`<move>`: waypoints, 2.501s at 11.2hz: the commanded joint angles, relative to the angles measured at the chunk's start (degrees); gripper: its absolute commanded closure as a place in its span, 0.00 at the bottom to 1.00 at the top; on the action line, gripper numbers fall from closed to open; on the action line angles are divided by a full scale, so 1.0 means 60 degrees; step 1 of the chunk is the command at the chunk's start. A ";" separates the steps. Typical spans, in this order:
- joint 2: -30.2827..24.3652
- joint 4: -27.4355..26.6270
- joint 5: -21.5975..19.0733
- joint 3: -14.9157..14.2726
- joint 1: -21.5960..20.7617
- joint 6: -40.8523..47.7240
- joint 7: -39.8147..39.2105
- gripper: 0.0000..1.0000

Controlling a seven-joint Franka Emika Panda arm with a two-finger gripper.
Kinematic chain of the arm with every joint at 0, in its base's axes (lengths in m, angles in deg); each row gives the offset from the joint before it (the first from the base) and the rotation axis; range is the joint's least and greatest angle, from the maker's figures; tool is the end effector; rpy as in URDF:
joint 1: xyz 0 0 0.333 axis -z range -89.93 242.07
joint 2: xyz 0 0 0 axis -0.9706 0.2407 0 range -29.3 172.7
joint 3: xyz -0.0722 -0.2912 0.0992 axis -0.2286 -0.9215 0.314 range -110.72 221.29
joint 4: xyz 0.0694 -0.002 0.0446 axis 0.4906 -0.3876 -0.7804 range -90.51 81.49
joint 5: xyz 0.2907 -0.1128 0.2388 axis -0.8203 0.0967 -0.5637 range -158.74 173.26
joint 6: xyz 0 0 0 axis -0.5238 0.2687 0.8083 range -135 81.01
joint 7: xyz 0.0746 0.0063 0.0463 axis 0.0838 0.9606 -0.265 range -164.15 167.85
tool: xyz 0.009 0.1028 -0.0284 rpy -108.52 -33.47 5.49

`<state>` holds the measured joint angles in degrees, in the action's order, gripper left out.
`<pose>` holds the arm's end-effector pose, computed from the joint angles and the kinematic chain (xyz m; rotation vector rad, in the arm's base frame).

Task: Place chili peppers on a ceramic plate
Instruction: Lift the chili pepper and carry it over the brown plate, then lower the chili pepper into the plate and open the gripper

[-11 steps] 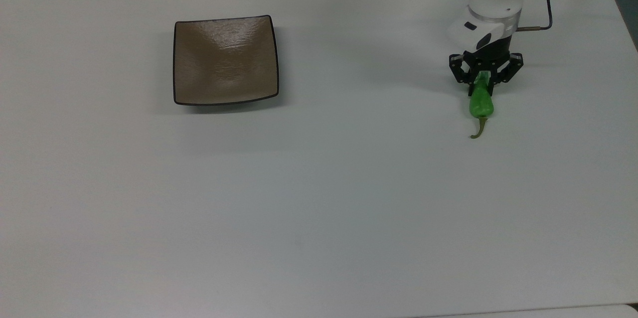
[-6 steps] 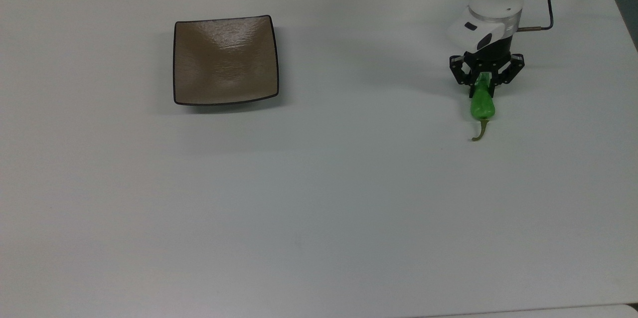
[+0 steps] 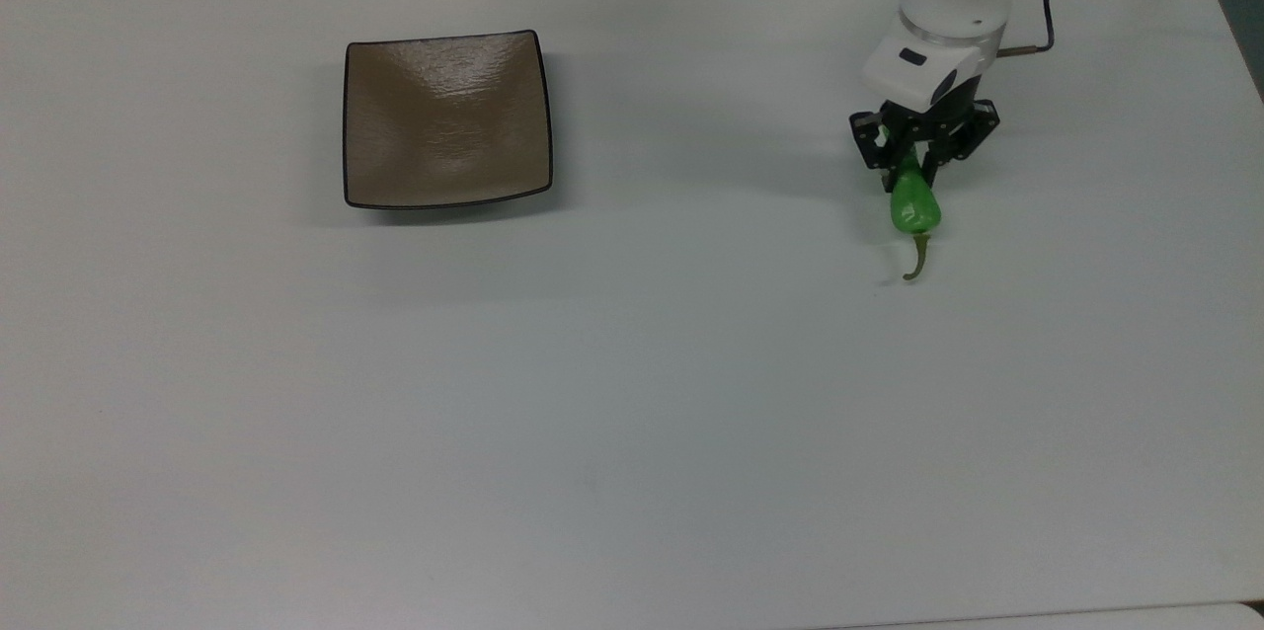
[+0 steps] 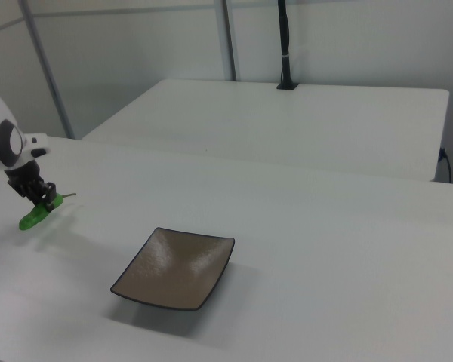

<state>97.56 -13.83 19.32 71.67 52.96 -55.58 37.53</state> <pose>0.5386 0.4140 0.3489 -3.0269 -0.2467 -0.2850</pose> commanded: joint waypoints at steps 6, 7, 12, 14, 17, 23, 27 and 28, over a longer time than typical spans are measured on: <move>-0.2681 -0.0293 -0.0999 -0.0064 0.1929 0.4107 -0.5705 0.81; -0.2929 -0.0322 -0.0999 -0.0079 0.2207 0.4328 -0.6016 0.81; -0.3677 -0.0979 -0.0999 -0.1365 0.2634 0.4301 -0.7114 0.81; -0.4043 -0.1491 -0.0999 -0.1893 0.2679 0.4257 -0.7789 0.81; -0.4309 -0.2209 -0.1013 -0.2627 0.3029 0.4243 -0.8947 0.81; -0.4222 -0.2710 -0.1013 -0.3140 0.3455 0.4184 -0.9418 0.49; -0.4148 -0.2651 -0.1013 -0.3140 0.3470 0.4067 -0.9242 0.00; -0.4148 -0.2637 -0.1013 -0.3140 0.3470 0.4067 -0.9228 0.00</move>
<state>73.73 -28.75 14.44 53.00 73.72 -30.04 -17.66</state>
